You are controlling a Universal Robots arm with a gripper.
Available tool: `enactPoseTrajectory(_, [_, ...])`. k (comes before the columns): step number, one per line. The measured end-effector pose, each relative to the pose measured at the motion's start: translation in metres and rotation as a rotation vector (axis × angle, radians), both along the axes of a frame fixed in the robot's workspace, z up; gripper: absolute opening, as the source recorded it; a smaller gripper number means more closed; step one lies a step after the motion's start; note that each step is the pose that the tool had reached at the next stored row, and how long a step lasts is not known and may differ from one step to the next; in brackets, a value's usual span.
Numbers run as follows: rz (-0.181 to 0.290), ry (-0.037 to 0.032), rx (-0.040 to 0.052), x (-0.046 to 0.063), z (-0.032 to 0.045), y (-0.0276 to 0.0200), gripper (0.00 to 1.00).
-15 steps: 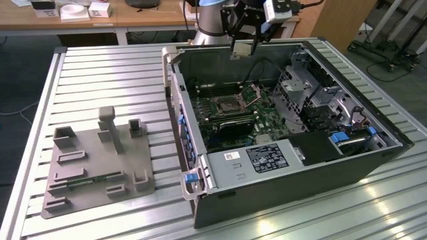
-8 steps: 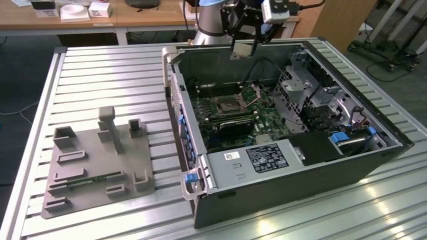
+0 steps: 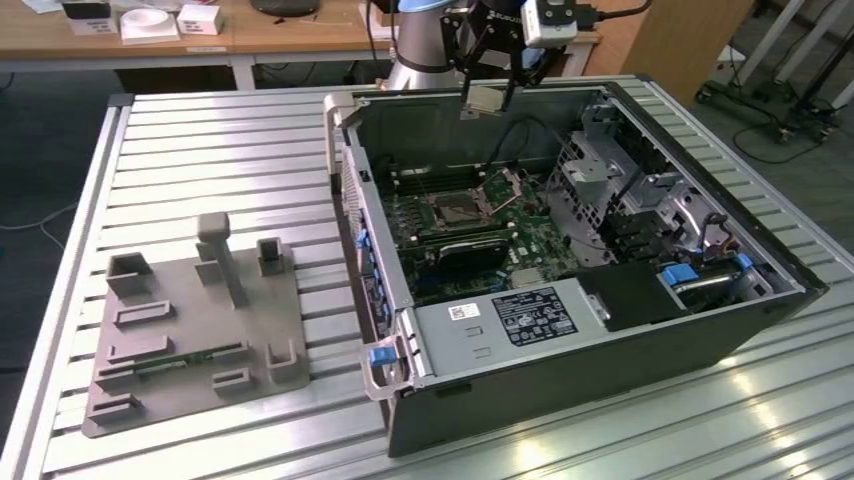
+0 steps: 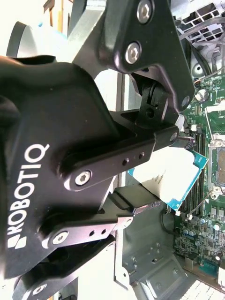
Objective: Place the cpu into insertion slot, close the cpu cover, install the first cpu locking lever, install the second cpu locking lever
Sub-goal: 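Place the cpu into insertion slot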
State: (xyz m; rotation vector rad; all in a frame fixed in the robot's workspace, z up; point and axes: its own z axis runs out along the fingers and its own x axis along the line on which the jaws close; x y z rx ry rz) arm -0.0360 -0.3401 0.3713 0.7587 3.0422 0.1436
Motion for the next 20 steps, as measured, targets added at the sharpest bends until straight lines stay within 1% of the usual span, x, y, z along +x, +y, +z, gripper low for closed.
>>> enactPoseTrajectory(8, [0.000,0.0000,-0.0001,0.0000,0.0000,0.0000,0.54])
enactPoseTrajectory(10, [-0.007,0.0000,0.0000,0.0000,0.0000,0.0000,0.54])
enactPoseTrajectory(12, [-0.030,0.0000,0.0001,0.0000,-0.0002,0.0000,0.54])
enactPoseTrajectory(20, [-0.161,0.0000,0.0000,0.0000,-0.0015,0.0000,0.54])
